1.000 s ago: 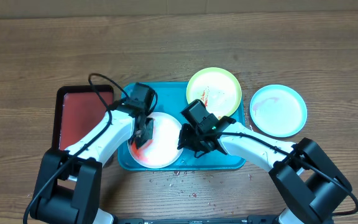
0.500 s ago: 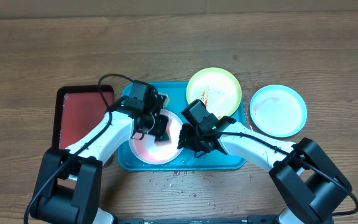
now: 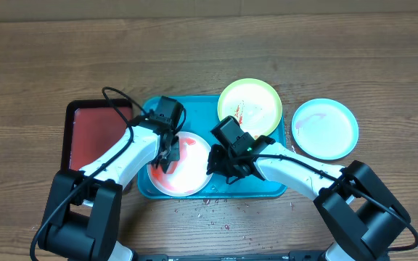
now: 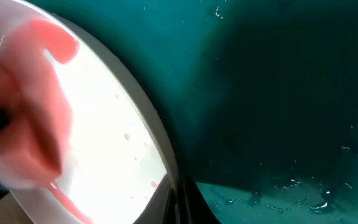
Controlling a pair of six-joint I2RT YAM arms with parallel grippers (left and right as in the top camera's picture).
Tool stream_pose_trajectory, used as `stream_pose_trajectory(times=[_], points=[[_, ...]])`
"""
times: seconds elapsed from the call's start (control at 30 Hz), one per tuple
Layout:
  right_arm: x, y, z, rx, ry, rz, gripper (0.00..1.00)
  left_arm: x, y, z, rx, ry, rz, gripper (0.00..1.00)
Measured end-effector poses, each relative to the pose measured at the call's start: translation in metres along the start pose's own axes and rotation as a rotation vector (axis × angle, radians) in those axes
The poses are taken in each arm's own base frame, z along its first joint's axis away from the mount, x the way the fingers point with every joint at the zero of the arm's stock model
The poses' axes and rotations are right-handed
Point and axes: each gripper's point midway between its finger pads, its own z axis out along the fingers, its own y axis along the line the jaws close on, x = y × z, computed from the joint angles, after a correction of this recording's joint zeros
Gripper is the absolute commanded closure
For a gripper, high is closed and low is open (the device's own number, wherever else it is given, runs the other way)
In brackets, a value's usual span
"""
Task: Clean dirty plates on tray and stack at the side
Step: 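Scrub the white plate with the sponge while right gripper holds it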
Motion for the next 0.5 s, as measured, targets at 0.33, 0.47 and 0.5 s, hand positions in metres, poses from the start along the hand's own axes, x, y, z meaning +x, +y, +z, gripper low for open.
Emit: stream_pose_trajectory(times=[0.33, 0.47, 0.5], points=[[0.002, -0.003, 0.000, 0.013, 0.007, 0.002, 0.96, 0.006, -0.023, -0.034, 0.155, 0.158, 0.159, 0.96], [0.002, -0.004, 0.000, 0.015, 0.008, 0.005, 0.96, -0.056, -0.036, -0.097, 0.221, 0.003, 0.166, 0.96], [0.002, -0.004, 0.000, 0.015, 0.008, 0.004, 0.96, -0.075, -0.037, -0.118, 0.236, -0.060, 0.160, 0.96]])
